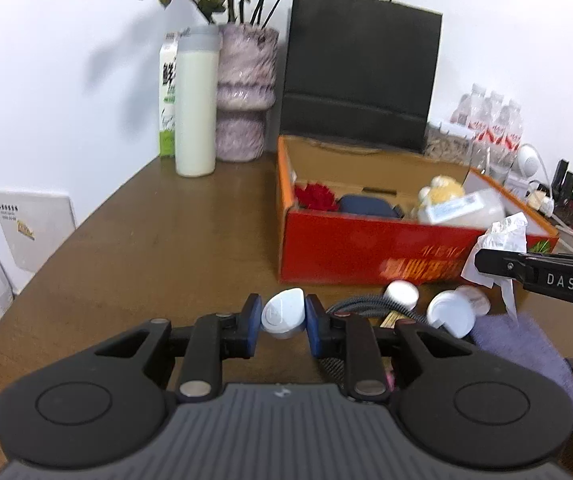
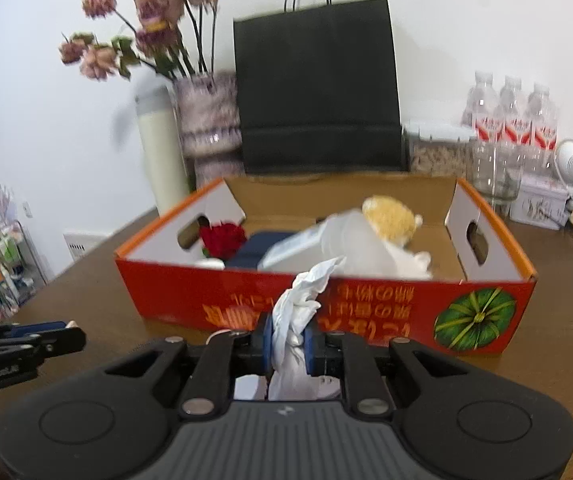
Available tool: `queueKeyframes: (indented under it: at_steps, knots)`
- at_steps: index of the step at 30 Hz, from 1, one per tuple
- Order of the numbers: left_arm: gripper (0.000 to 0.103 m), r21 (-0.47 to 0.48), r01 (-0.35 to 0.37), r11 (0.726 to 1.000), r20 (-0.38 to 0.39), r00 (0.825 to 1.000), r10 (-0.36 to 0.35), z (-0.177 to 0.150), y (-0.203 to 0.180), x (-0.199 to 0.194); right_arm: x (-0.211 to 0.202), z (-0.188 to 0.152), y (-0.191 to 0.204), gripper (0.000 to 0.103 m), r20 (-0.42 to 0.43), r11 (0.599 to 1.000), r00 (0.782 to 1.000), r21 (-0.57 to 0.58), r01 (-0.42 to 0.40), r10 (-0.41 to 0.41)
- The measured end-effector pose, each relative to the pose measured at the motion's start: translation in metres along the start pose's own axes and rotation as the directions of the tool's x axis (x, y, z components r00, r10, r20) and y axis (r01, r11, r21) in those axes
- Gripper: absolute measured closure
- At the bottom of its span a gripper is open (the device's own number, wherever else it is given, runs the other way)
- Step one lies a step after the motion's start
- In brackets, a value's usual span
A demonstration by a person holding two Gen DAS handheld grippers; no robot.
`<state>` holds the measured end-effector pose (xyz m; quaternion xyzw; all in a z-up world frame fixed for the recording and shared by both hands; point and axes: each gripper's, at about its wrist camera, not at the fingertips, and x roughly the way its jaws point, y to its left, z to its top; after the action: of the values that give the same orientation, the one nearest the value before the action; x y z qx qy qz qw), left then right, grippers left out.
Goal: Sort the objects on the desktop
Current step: 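Grasp the crumpled white tissue with the right gripper, then carry both items over the box and open the left gripper to drop the case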
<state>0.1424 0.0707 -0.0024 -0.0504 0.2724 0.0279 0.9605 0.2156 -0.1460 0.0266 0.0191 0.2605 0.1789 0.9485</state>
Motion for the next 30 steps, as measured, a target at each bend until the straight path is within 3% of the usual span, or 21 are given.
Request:
queueKeyframes:
  at_steps: [8,18,30]
  knots:
    - [0.079,0.046,0.054,0.997,0.094,0.994,-0.058,0.040,-0.032,0.000,-0.025,0.025,-0.012,0.089,0.127,1.000,0.992,0.011,-0.003,0.002]
    - [0.079,0.030,0.088,0.996,0.254,0.963,-0.092,0.094,-0.068,0.027,-0.012,0.066,-0.042,0.089,0.245,0.998,0.968,0.039,0.047,-0.055]
    - [0.079,0.047,0.019,0.999,0.162,0.986,-0.026,0.100,-0.074,0.109,0.048,0.081,-0.071,0.089,0.197,0.994,0.974,0.021,0.106,-0.108]
